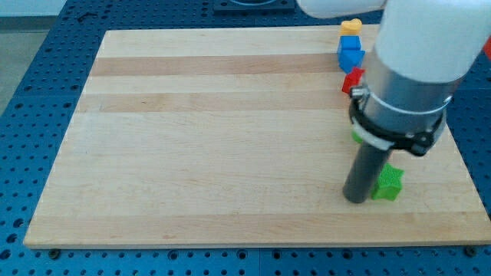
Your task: Slide the green circle to the center
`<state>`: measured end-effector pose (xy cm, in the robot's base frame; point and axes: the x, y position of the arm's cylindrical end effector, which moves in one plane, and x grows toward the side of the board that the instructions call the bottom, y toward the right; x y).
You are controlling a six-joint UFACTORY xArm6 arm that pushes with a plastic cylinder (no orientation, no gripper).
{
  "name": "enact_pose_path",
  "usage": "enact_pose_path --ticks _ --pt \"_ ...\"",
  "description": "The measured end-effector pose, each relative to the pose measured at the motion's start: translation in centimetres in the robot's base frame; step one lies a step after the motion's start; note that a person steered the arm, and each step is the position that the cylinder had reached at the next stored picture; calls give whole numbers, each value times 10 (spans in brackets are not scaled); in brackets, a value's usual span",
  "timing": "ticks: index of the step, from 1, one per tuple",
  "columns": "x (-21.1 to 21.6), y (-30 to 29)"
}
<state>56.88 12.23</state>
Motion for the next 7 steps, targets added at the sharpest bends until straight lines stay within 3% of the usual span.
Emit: enact_pose_path --ticks 1,3,4,5,6,7 --pt "25 -13" --pt "24 113" --pt "-29 157" --pt "-105 155" --pt "-125 134" --pt "-111 106"
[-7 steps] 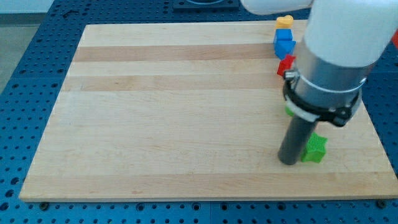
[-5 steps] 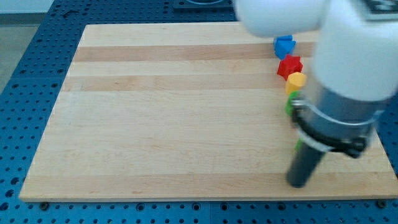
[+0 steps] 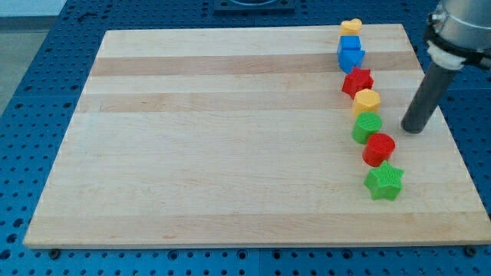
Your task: Slide the green circle to the center
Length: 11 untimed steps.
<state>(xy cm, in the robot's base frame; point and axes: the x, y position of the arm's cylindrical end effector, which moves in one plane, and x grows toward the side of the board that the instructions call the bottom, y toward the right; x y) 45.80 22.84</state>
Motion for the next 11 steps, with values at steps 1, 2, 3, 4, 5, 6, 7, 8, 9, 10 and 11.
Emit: enact_pose_path --ticks 1,2,3,4,5,6,7,8,9,10,11 --pt "11 -32" --pt "-7 -65" --pt "-24 -84" --pt "-36 -115" --pt "-36 -154" --pt "-28 -174" --pt "-15 -181" --pt "-1 -201" --pt "12 -228" --pt "1 -255" --pt "-27 -257"
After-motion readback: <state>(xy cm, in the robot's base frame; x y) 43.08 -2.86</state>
